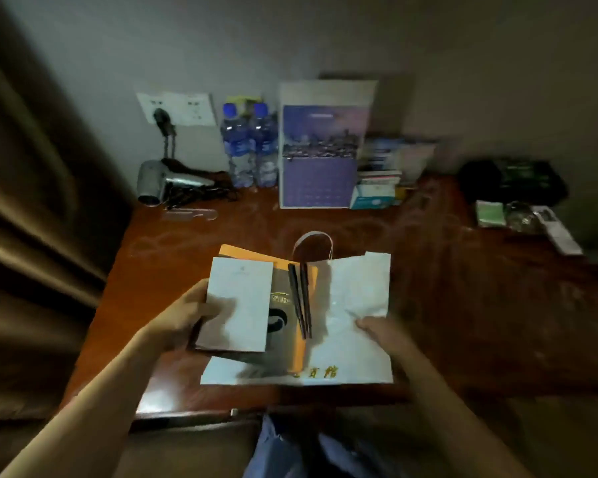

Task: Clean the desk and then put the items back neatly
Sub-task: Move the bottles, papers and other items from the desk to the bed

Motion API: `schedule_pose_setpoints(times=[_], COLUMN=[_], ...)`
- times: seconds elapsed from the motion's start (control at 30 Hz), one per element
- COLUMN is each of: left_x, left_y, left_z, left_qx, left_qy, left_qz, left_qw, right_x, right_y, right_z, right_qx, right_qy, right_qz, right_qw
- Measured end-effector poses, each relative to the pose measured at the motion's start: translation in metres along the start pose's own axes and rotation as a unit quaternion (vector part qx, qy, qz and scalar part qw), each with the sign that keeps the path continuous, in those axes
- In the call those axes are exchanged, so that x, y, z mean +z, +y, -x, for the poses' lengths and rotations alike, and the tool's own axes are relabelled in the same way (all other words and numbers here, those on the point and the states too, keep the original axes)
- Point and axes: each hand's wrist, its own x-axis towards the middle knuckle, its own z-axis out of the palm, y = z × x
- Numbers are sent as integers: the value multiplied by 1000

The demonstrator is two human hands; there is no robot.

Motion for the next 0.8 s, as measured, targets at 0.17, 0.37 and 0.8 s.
schedule_pose_setpoints(times=[0.17,0.37,0.8], left_x=[107,270,652], left_y=[43,62,22], left_z=[-24,-27,-4], left_qx=[34,67,50], left_qy=[-55,-131,-433], left_qz=[-98,-149,-309], left_qw=[993,978,846], right_x=[-107,-218,-385], right_y=[51,132,337], right_z=[44,110,281], right_qx=[-6,-36,28], right_qy=[82,167,465], right_qz=[-125,-282,-463], right_qw=[989,944,754])
